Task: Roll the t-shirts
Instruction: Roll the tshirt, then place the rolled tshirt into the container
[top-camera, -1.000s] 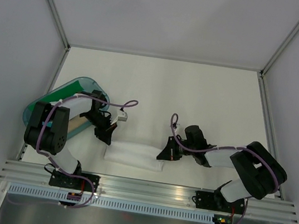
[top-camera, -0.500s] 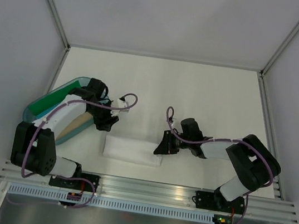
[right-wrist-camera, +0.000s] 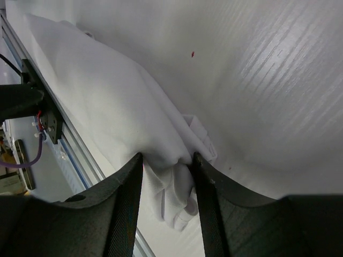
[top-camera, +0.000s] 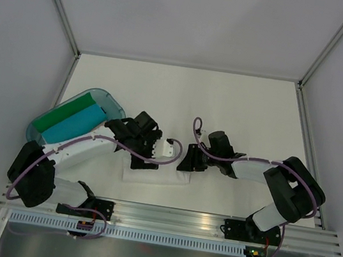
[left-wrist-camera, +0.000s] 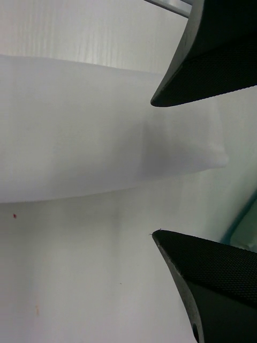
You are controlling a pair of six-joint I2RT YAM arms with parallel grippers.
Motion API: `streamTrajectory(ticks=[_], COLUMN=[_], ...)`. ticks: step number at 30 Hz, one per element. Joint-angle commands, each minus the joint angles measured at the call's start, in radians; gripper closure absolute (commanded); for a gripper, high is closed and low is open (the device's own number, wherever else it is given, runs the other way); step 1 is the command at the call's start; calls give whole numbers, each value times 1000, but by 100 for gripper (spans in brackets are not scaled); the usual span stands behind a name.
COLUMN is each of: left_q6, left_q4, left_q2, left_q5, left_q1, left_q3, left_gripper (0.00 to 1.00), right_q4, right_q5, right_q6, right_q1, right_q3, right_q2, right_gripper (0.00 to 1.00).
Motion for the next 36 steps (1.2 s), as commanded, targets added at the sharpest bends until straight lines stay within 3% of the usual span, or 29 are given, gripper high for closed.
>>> streamTrajectory(ticks=[1, 4, 13, 19, 27, 31, 36], left_q6=[-113, -153, -233, -211, -201, -208, -273], left_q4=[115, 151, 212, 252, 355, 379, 379], left_q2=[30, 67, 47, 62, 167, 194, 191], left_q5=[-119, -114, -53, -111, -234, -211, -81], left_q1=[-98, -137, -111, -201, -229, -224, -148], left_q3=[-22, -26, -11, -54, -60, -83, -73], left_gripper=[0, 0, 5, 0, 0, 1, 3], right_q4=[-72, -71, -89, -68, -69, -92, -161], right_q5=[98, 96, 107, 69, 49, 69, 99], right_q6=[-34, -40, -71, -44, -18, -29, -64], right_q1=[-9, -9, -17, -43, -72, -74, -72], right_q3=[29, 31, 58, 101, 140, 152, 167], right_q2=[-10, 7, 52, 115, 193, 191, 147], right_gripper=[51, 50, 50, 50, 50, 50, 50])
